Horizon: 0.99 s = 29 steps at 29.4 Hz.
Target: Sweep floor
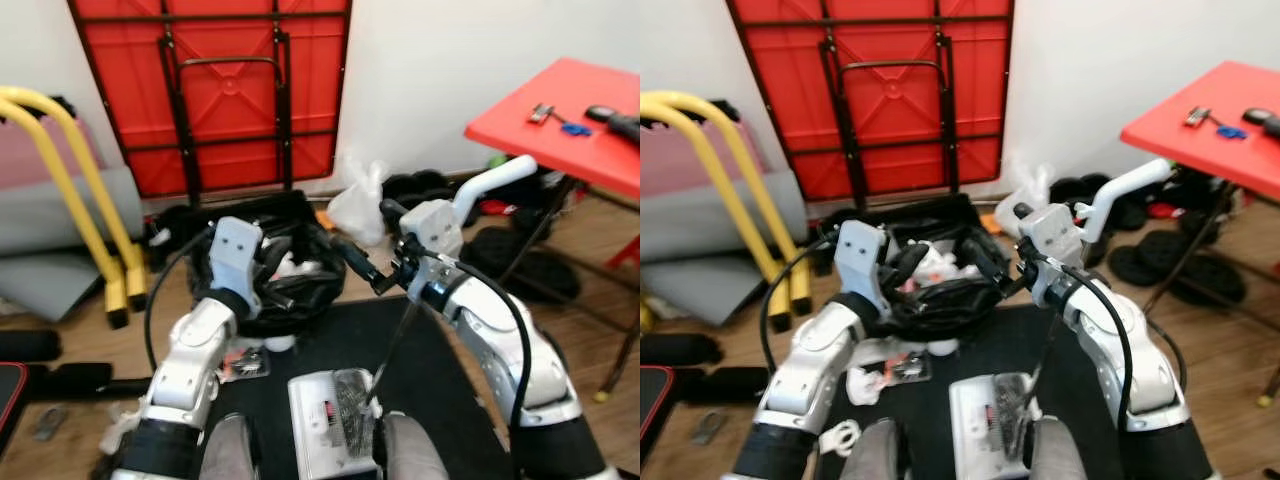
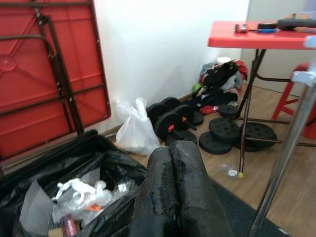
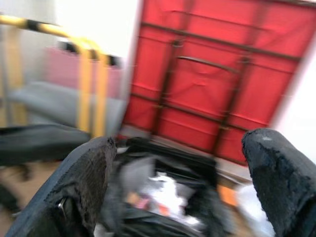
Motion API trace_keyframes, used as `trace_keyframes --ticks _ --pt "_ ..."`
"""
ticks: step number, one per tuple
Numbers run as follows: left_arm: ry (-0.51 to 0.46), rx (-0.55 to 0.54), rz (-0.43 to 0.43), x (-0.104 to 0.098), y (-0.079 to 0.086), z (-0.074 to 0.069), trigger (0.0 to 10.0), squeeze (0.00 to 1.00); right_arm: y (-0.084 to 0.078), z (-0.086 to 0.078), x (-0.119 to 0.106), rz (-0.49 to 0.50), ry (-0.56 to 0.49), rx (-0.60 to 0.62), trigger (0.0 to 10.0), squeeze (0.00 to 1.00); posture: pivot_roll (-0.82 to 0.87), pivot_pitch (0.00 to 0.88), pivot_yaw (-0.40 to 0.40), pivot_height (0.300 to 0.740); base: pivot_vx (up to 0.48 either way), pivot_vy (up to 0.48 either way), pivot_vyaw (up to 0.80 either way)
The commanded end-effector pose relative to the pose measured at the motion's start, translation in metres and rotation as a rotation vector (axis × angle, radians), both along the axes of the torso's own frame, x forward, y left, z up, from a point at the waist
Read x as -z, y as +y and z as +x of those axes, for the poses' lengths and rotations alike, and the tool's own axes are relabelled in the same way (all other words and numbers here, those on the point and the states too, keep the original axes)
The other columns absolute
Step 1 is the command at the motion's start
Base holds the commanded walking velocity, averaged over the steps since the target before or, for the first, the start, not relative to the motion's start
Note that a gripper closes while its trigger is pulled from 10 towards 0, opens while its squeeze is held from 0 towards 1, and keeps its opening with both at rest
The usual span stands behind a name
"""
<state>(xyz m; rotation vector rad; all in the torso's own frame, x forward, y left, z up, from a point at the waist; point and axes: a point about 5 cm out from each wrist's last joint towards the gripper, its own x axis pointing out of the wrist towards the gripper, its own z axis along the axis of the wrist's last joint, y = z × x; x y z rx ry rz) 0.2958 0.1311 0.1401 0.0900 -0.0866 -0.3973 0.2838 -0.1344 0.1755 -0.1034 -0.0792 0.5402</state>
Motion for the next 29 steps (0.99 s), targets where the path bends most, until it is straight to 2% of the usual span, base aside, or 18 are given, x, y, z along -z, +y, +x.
trace_keyframes --ticks 1,5,12,16,17,19,20,22,23,29 --pt "0.014 0.020 0.010 0.002 -0.002 0.000 10.0 0.00 -0.013 0.004 0.007 -0.009 0.041 0.066 10.0 0.00 -0.18 0.030 -0.094 0.605 0.000 0.000 0.00" --pt "0.013 0.026 0.019 0.002 -0.002 0.000 10.0 0.00 -0.036 0.007 0.013 -0.006 0.073 0.170 10.0 0.00 -0.18 0.031 -0.093 0.585 0.000 0.000 0.00" --pt "0.011 0.031 0.026 0.002 -0.003 0.000 10.0 0.00 -0.047 0.008 0.019 -0.017 0.095 0.233 10.0 0.00 -0.18 0.031 -0.091 0.565 0.000 0.000 0.00" --pt "0.010 0.033 0.028 0.002 -0.003 0.000 10.0 0.00 -0.057 0.010 0.023 -0.034 0.109 0.289 10.0 0.00 -0.18 0.032 -0.091 0.555 0.000 0.000 0.00" --pt "0.009 0.035 0.030 0.002 -0.003 0.000 10.0 0.00 -0.064 0.011 0.025 -0.040 0.117 0.329 10.0 0.00 -0.18 0.033 -0.092 0.550 0.000 0.000 0.00" --pt "0.009 0.035 0.030 0.002 -0.003 0.000 10.0 0.00 -0.064 0.011 0.025 -0.040 0.117 0.329 10.0 0.00 -0.18 0.033 -0.092 0.550 0.000 0.000 0.00" --pt "0.006 0.039 0.030 0.002 -0.003 0.000 10.0 0.00 -0.070 0.011 0.027 -0.048 0.123 0.362 10.0 0.00 -0.18 0.033 -0.093 0.545 0.000 0.000 0.00" --pt "0.006 0.039 0.030 0.002 -0.003 0.000 10.0 0.00 -0.070 0.011 0.027 -0.048 0.123 0.362 10.0 0.00 -0.18 0.033 -0.093 0.545 0.000 0.000 0.00" --pt "-0.001 0.049 0.028 0.001 -0.004 -0.001 0.0 0.00 -0.076 0.011 0.030 -0.050 0.132 0.389 10.0 0.00 -0.18 0.033 -0.092 0.540 0.000 0.000 0.00" --pt "-0.012 0.066 0.032 0.000 -0.005 -0.004 0.0 0.00 -0.084 0.010 0.036 -0.048 0.150 0.431 10.0 0.00 -0.18 0.033 -0.092 0.525 0.000 0.000 0.00"
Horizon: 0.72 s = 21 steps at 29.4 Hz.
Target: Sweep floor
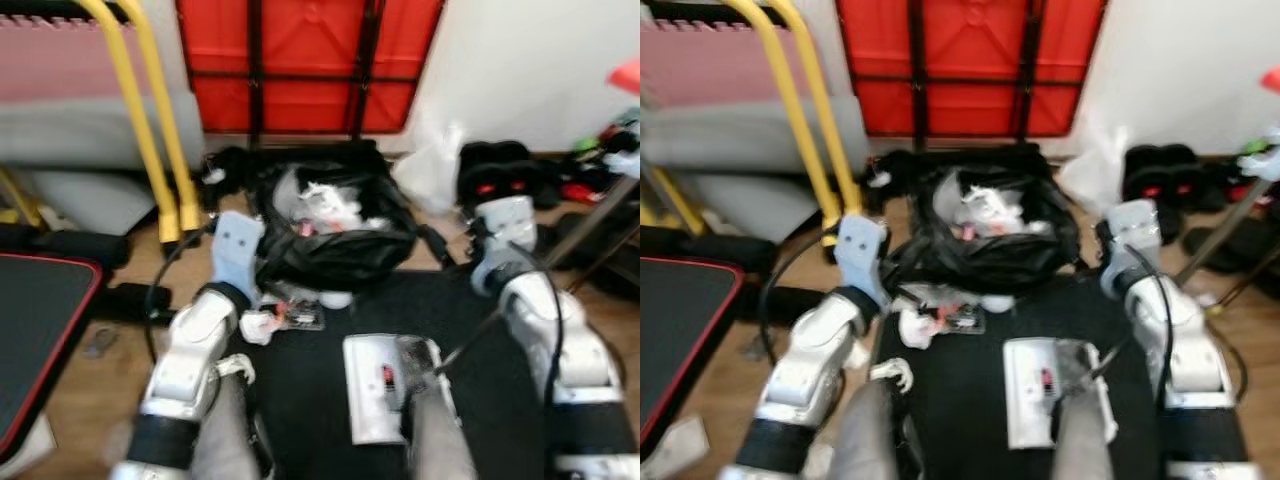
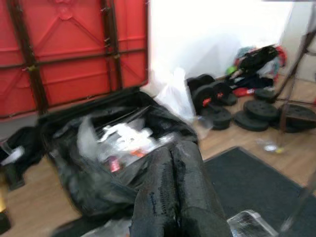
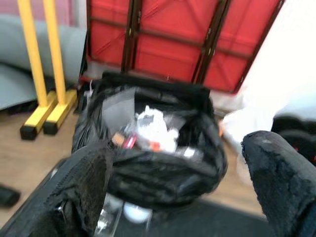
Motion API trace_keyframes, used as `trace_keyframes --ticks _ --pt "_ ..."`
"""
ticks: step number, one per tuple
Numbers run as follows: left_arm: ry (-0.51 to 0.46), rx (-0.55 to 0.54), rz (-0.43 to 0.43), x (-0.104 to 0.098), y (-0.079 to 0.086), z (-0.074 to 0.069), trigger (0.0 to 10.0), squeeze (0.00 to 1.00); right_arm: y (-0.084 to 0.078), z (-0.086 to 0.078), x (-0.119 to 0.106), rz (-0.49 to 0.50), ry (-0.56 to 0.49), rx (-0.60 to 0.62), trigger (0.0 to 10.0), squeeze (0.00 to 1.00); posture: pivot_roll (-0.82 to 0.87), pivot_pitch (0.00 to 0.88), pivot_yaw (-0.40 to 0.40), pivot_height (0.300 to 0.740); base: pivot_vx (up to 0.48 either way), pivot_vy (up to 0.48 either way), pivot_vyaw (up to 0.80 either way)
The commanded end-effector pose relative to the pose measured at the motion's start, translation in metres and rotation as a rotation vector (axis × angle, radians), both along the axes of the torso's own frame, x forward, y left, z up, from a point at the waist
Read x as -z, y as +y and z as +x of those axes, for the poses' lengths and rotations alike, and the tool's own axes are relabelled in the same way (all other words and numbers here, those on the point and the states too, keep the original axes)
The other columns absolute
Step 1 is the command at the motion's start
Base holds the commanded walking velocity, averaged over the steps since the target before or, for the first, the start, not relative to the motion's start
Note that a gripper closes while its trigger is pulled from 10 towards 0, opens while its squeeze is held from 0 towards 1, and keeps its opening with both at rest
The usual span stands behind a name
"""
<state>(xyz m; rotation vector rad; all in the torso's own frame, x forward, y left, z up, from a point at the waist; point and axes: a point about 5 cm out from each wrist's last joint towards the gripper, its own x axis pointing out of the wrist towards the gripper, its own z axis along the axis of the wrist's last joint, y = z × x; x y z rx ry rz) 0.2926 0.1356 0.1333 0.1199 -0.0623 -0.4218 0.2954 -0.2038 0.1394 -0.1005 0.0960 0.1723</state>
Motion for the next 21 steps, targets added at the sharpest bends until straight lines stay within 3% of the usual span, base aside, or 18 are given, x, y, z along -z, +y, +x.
trace_keyframes --ticks 1,3,4,7,8,18,21 --pt "-0.031 0.045 -0.001 -0.0066 -0.0099 -0.0003 0.0 0.00 -0.0157 -0.0015 0.0010 -0.024 0.003 0.062 10.0 0.00 -0.18 0.034 -0.092 0.520 0.000 0.000 0.00" --pt "-0.031 0.045 0.002 -0.0066 -0.0100 -0.0003 0.0 0.00 -0.0164 -0.0014 0.0015 -0.024 0.004 0.067 10.0 0.00 -0.18 0.034 -0.093 0.515 0.000 0.000 0.00" --pt "-0.029 0.043 0.009 -0.0063 -0.0101 -0.0001 3.8 0.00 -0.0166 -0.0013 0.0016 -0.024 0.004 0.070 10.0 0.00 -0.18 0.034 -0.093 0.510 0.000 0.000 0.00" --pt "-0.029 0.043 0.009 -0.0063 -0.0101 -0.0001 3.8 0.00 -0.0166 -0.0013 0.0016 -0.024 0.004 0.070 10.0 0.00 -0.18 0.034 -0.093 0.510 0.000 0.000 0.00" --pt "-0.028 0.042 0.018 -0.0061 -0.0103 0.0002 10.0 0.00 -0.0166 -0.0010 0.0016 -0.023 0.002 0.071 10.0 0.00 -0.18 0.034 -0.093 0.505 0.000 0.000 0.00" --pt "-0.041 0.055 0.057 -0.0063 -0.0119 0.0008 10.0 0.00 -0.0142 0.0002 -0.0003 -0.031 -0.019 0.064 10.0 0.00 -0.18 0.032 -0.093 0.480 0.000 0.000 0.00" --pt "-0.038 0.069 0.063 -0.0058 -0.0130 0.0001 10.0 0.00 -0.0117 -0.0005 -0.0046 -0.024 -0.062 0.046 10.0 0.00 -0.18 0.031 -0.093 0.480 0.000 -0.402 0.00"
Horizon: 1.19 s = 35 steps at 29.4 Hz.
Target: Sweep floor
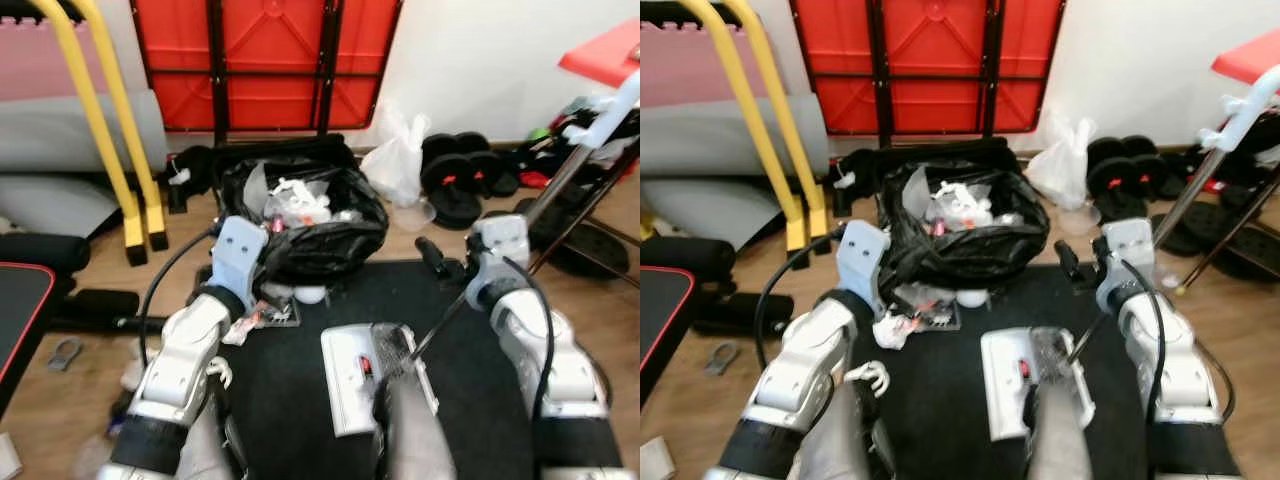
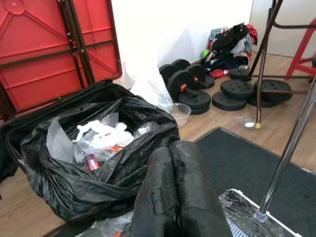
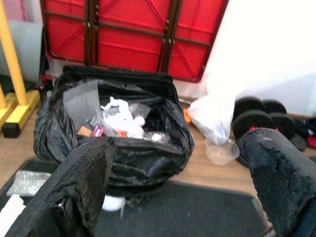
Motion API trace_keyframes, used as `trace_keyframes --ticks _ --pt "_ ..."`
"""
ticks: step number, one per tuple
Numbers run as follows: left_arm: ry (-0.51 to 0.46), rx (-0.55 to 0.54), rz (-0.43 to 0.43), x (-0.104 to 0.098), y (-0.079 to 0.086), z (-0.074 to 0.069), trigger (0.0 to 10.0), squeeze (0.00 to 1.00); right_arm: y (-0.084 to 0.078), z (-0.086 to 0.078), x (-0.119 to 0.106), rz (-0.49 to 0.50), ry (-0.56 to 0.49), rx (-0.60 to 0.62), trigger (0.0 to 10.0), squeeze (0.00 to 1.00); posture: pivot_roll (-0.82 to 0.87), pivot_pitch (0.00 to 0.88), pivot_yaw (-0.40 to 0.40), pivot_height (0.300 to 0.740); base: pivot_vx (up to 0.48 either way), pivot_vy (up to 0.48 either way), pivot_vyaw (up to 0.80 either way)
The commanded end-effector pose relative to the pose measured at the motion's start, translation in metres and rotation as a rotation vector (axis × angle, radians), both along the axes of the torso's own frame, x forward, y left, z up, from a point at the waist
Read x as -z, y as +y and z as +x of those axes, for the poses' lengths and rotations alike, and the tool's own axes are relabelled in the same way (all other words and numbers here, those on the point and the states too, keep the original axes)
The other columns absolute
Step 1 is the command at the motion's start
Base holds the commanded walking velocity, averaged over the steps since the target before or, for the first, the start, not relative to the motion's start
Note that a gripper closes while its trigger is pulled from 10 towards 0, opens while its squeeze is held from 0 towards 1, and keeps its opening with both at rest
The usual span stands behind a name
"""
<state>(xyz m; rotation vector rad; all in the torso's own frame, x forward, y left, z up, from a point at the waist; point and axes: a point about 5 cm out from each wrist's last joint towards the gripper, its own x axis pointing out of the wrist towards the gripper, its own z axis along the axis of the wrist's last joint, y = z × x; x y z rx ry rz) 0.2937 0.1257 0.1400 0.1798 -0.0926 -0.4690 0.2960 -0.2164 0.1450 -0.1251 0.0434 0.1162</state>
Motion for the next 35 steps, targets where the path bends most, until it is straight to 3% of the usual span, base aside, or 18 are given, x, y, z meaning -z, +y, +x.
trace_keyframes --ticks 1,6,26,35 --pt "0.002 0.030 0.014 0.001 -0.004 -0.002 10.0 0.00 0.001 -0.001 0.000 -0.001 -0.014 -0.008 10.0 0.00 -0.18 0.031 -0.093 0.480 0.000 -0.480 0.00" --pt "0.001 0.028 0.010 0.001 -0.004 -0.002 10.0 0.00 0.001 -0.001 0.000 0.000 -0.016 -0.008 10.0 0.00 -0.18 0.031 -0.094 0.480 0.000 -0.387 0.00" --pt "0.001 0.019 0.003 0.001 -0.003 -0.001 10.0 0.00 -0.002 0.001 0.006 -0.003 0.023 0.029 10.0 0.00 -0.18 0.035 -0.094 0.465 0.000 0.000 0.00" --pt "-0.002 0.022 0.014 0.001 -0.004 -0.001 10.0 0.00 -0.014 0.004 0.009 0.016 0.030 0.076 10.0 0.00 -0.18 0.038 -0.090 0.435 0.000 0.000 0.00"
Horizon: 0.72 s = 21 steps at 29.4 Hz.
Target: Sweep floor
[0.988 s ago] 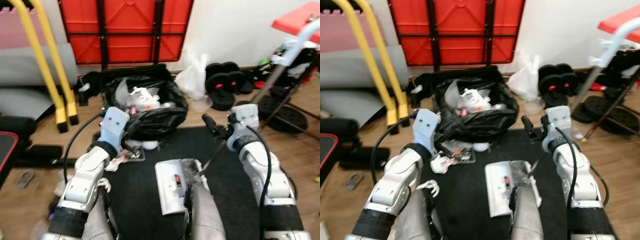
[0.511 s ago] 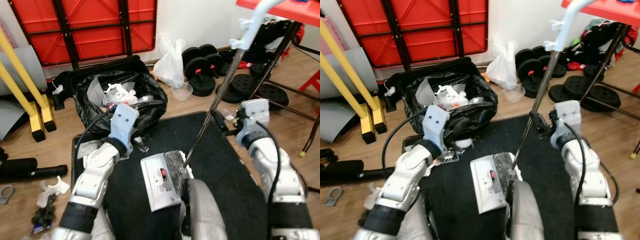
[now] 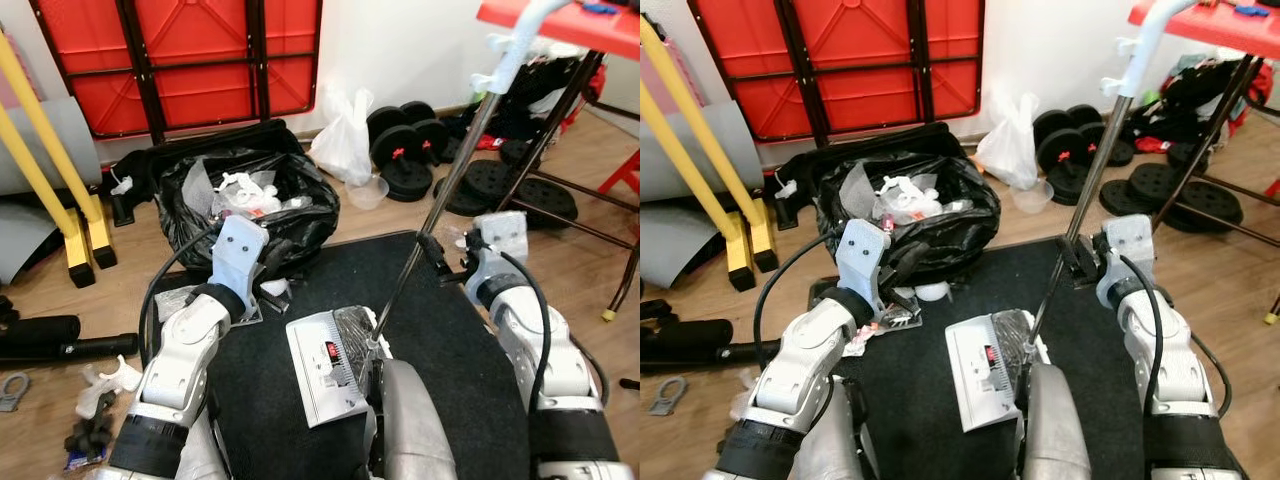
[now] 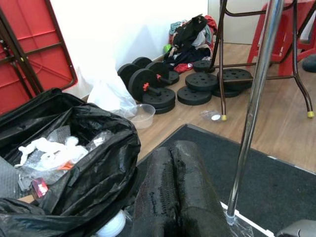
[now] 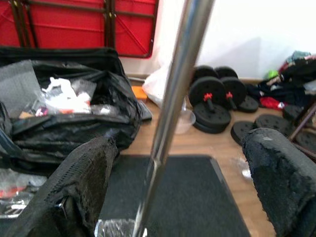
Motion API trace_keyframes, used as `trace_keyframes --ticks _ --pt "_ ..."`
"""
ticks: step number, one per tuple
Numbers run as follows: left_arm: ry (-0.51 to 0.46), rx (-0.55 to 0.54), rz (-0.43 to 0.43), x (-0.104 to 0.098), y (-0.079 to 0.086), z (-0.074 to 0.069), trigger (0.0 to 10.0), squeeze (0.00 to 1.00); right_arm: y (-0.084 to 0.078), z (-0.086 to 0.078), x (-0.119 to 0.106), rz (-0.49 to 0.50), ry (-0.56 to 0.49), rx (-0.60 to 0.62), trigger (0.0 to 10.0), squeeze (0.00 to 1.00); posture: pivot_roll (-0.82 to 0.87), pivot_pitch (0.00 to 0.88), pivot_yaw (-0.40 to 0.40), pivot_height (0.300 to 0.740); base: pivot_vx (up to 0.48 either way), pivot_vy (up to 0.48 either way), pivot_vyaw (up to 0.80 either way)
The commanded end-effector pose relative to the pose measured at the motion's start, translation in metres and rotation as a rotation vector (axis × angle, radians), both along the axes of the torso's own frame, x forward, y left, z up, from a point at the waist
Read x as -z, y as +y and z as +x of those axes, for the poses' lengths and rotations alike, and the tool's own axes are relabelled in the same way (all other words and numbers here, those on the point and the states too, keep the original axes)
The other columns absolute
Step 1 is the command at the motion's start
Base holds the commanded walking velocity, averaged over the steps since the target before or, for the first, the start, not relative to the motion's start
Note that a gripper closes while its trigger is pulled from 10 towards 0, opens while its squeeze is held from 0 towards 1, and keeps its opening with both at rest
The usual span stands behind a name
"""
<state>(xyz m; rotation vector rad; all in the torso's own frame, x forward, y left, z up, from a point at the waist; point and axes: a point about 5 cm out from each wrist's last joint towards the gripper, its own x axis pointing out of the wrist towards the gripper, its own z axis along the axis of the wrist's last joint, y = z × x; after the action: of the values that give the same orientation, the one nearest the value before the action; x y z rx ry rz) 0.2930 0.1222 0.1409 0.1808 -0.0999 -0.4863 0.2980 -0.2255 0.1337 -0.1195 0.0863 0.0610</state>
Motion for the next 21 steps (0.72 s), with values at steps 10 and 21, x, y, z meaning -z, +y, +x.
trace_keyframes --ticks 10,21 --pt "-0.003 -0.002 0.023 0.001 0.001 -0.006 10.0 0.00 -0.014 0.023 -0.006 -0.001 -0.001 0.010 10.0 0.00 -0.16 0.079 -0.091 0.400 0.000 0.000 0.00" --pt "-0.012 -0.016 0.003 -0.005 0.001 -0.024 10.0 0.00 -0.012 0.041 -0.010 0.002 0.010 -0.005 10.0 0.00 -0.13 0.174 -0.089 0.370 0.000 0.000 0.00"
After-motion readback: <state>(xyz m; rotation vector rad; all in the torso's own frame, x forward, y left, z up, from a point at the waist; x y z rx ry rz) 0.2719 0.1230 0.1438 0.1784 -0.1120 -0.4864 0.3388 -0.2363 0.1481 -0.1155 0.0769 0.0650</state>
